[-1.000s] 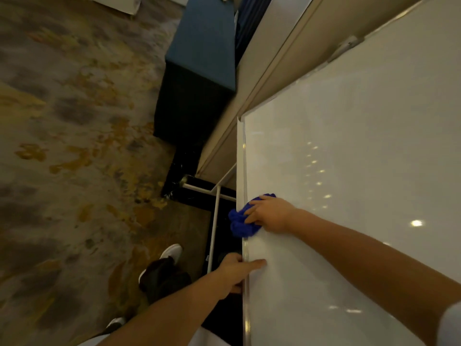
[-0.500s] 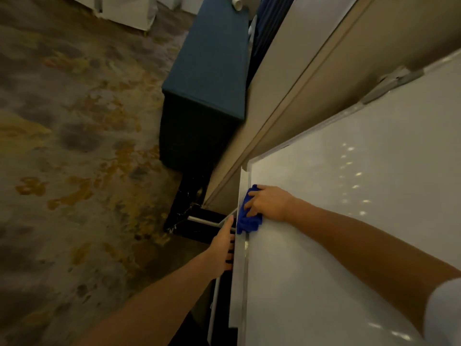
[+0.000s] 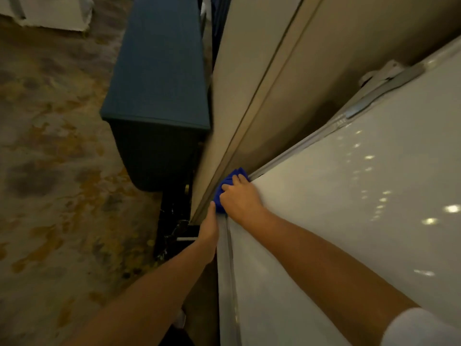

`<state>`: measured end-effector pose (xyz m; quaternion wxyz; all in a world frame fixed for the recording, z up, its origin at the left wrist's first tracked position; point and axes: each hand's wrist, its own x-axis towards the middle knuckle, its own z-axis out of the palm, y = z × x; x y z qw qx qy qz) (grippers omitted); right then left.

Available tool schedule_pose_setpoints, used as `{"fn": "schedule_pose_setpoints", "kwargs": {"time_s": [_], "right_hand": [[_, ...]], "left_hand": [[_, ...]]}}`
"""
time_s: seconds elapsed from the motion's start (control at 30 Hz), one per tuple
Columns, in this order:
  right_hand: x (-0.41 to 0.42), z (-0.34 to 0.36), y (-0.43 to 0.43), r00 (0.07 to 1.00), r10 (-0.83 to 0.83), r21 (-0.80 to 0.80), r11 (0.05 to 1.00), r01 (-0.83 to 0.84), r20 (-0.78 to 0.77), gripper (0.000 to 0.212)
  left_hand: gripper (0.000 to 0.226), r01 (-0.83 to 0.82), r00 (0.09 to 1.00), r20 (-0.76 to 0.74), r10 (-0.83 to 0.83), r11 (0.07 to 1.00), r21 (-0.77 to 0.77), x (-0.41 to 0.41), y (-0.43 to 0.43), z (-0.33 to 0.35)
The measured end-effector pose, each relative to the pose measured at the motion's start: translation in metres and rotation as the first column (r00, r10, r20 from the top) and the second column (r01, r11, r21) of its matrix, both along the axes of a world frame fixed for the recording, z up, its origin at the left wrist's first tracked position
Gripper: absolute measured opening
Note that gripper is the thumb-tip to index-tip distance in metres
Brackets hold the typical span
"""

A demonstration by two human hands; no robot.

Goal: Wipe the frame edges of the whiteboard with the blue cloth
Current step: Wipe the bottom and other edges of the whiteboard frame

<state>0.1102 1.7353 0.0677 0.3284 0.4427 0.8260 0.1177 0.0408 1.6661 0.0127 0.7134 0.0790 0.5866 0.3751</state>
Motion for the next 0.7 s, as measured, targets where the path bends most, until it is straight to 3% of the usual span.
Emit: {"fn": "schedule_pose_setpoints", "kwargs": {"time_s": [0.17,0.23,0.4,0.47,0.6,0.7], "right_hand": [[0.016,0.025,0.000,0.990,-0.121,0.158,0.979,0.131,-0.068,0.042],[0.034,0.057,0.009,0.981,-0.174,0.270,0.944,0.190,-0.085,0.043],[0.067,0.110,0.002,0.939,-0.260,0.477,0.811,0.339,-0.226,0.049],[0.054,0.096,-0.011,0.919,-0.299,0.421,0.821,0.385,-0.258,0.052],[0.016,0.053,-0.018,0.904,-0.401,0.218,0.879,0.425,-0.146,0.049],[0.023,0.068,-0.003,0.879,-0.467,0.351,0.810,0.470,-0.099,0.051]], "left_hand": [[0.058,0.196,0.935,-0.322,-0.146,0.972,0.129,0.004,0.048,0.009],[0.062,0.295,0.907,-0.356,-0.224,0.942,0.158,0.012,0.071,0.018],[0.069,0.496,0.847,-0.317,-0.427,0.849,0.182,0.018,0.125,0.044],[0.066,0.545,0.834,-0.241,-0.496,0.806,0.230,0.023,0.138,0.054],[0.064,0.661,0.748,-0.149,-0.647,0.704,0.262,0.021,0.141,0.056],[0.066,0.711,0.687,-0.133,-0.715,0.621,0.331,0.016,0.150,0.061]]}}
